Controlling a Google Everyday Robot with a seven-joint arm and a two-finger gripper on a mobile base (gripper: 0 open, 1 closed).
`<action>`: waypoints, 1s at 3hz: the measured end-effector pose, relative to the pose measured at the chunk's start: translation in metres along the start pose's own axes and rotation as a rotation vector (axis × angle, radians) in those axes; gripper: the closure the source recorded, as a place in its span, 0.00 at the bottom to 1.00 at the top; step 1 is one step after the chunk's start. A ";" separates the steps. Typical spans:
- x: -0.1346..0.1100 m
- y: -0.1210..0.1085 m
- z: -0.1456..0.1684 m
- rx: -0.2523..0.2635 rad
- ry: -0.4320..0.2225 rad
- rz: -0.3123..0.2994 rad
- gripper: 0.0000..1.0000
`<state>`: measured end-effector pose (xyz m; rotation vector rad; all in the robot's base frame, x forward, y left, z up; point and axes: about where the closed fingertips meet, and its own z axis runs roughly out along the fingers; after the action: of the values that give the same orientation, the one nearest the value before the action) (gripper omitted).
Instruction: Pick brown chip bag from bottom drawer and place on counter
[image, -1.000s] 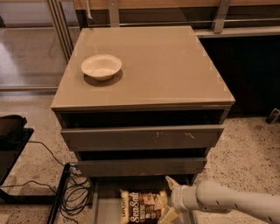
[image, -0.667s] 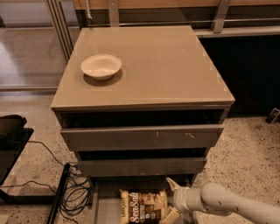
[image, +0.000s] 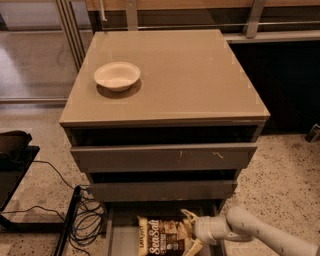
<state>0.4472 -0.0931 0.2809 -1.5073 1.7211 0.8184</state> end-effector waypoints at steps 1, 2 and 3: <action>0.009 0.007 0.018 -0.085 -0.045 -0.028 0.00; 0.012 0.016 0.024 -0.108 -0.019 -0.064 0.00; 0.023 0.045 0.037 -0.096 0.083 -0.039 0.00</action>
Offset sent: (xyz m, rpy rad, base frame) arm -0.0189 0.0263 -0.0422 -0.0872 -0.0627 0.0935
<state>0.4043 -0.0693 0.2417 -1.6546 1.7281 0.8395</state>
